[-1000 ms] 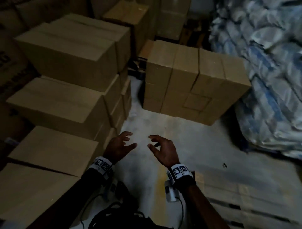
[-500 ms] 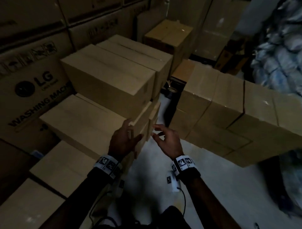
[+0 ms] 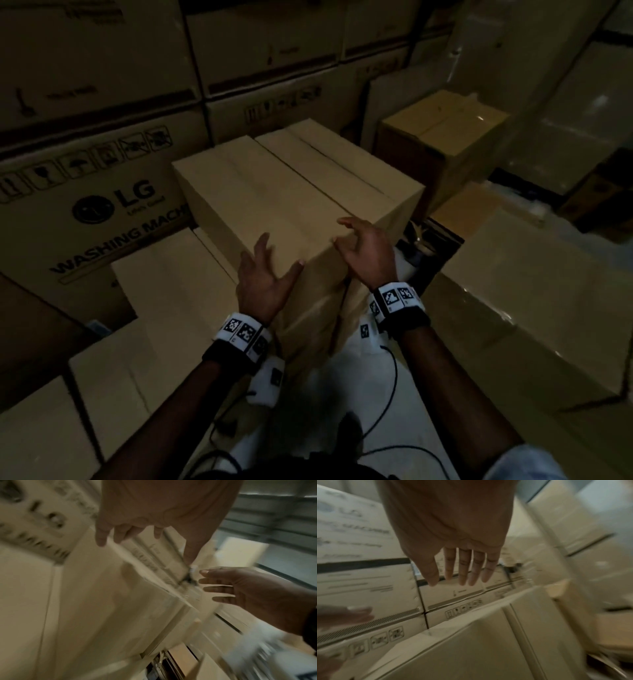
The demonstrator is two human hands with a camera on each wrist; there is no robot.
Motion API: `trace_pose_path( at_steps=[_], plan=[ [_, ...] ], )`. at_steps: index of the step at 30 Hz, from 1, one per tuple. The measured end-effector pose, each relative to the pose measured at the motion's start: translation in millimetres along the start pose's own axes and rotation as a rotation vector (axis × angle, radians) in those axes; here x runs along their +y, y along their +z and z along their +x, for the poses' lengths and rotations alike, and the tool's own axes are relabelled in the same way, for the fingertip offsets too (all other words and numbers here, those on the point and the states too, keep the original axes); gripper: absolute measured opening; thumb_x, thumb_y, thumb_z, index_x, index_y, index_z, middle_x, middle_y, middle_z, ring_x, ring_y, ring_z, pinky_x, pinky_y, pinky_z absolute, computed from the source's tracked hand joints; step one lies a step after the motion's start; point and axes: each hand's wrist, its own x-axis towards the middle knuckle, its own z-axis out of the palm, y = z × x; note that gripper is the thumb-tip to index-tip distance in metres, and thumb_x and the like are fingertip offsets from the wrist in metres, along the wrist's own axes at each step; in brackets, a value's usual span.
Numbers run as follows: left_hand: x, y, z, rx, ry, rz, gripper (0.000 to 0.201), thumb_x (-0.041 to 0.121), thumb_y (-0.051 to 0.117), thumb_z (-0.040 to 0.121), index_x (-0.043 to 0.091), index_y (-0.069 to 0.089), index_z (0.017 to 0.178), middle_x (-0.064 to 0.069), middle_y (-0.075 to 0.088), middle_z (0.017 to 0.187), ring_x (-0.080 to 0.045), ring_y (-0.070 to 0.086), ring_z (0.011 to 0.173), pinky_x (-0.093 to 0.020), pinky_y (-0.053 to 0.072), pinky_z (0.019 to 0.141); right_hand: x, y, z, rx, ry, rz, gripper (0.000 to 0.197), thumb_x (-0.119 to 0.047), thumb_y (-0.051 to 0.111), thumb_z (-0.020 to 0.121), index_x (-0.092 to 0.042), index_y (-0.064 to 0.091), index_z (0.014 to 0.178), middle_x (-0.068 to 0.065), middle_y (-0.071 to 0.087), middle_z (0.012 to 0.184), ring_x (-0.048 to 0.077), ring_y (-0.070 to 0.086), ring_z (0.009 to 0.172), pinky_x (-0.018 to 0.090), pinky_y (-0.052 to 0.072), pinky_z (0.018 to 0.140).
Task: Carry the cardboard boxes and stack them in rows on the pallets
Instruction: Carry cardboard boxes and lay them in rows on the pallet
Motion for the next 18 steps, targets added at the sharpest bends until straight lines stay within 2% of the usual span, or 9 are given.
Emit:
trace_pose_path(
  at_steps=[4,6,9,11,12,13,15,18],
  plan=[
    [-0.1,30.5,23.7,0.041,-0.197,0.012,0.098,0.096,0.044,0.071,0.049,0.019,0.153,-0.02,0.03,0.16,-0.041,0.032,0.146,-0.06,0.036,0.114,26.5,0.1,55.3,-0.18,-0.081,-0.152,0.053,-0.045,0.067,0.092,-0.027,0.057,0.141,0.005,0.062,0.137,0.028,0.055,0.125,0.041,0.049,0.099],
    [-8.2,38.4,23.4,0.025,-0.268,0.012,0.096,0.097,0.039,0.073,0.051,0.015,0.155,-0.017,0.035,0.16,-0.041,0.042,0.141,-0.056,0.039,0.113,35.9,8.3,70.1,-0.273,-0.082,-0.212,0.06,-0.05,0.066,0.092,-0.027,0.051,0.146,0.006,0.057,0.143,0.03,0.05,0.131,0.043,0.046,0.102],
    [-16.0,40.2,12.9,0.045,-0.283,-0.01,0.075,0.083,0.041,0.089,0.057,0.014,0.155,-0.016,0.061,0.14,-0.037,0.066,0.113,-0.045,0.052,0.101,46.9,23.3,81.3,-0.381,-0.075,-0.285,0.068,-0.058,0.062,0.092,-0.024,0.045,0.149,0.009,0.053,0.147,0.035,0.047,0.132,0.047,0.045,0.104],
    [-16.9,36.2,8.4,0.071,-0.254,0.007,0.067,0.08,0.04,0.092,0.062,0.018,0.153,-0.016,0.071,0.12,-0.033,0.07,0.1,-0.04,0.054,0.095,52.9,30.4,82.4,-0.392,-0.102,-0.342,0.069,-0.062,0.059,0.091,-0.024,0.046,0.147,0.01,0.052,0.147,0.036,0.047,0.131,0.047,0.045,0.102],
    [-17.6,33.8,5.8,0.067,-0.249,0.004,0.063,0.077,0.041,0.094,0.062,0.021,0.152,-0.016,0.072,0.115,-0.032,0.07,0.098,-0.035,0.052,0.095,55.8,33.5,81.5,-0.378,-0.116,-0.362,0.069,-0.063,0.058,0.091,-0.024,0.046,0.147,0.01,0.052,0.148,0.036,0.047,0.131,0.047,0.046,0.101],
    [-19.9,31.8,3.9,0.066,-0.246,-0.004,0.06,0.071,0.044,0.097,0.06,0.024,0.153,-0.017,0.071,0.118,-0.032,0.069,0.102,-0.03,0.047,0.094,56.9,35.8,81.0,-0.363,-0.117,-0.361,0.069,-0.064,0.058,0.09,-0.024,0.047,0.146,0.01,0.051,0.149,0.036,0.048,0.131,0.047,0.046,0.1],
    [-26.4,28.6,-0.2,0.084,-0.24,-0.011,0.056,0.061,0.047,0.1,0.057,0.029,0.153,-0.012,0.065,0.137,-0.031,0.065,0.116,-0.026,0.04,0.096,58.0,38.6,81.6,-0.346,-0.097,-0.266,0.071,-0.064,0.061,0.09,-0.025,0.047,0.147,0.01,0.051,0.15,0.035,0.049,0.133,0.047,0.046,0.103],
    [-34.6,20.9,-7.7,0.088,-0.211,-0.031,0.053,0.059,0.044,0.102,0.056,0.031,0.153,0.004,0.046,0.157,-0.026,0.048,0.141,-0.026,0.03,0.111,51.9,40.3,86.8,-0.387,-0.122,-0.064,0.077,-0.063,0.063,0.09,-0.029,0.038,0.154,0.007,0.048,0.154,0.031,0.047,0.138,0.044,0.042,0.111]
  ],
)
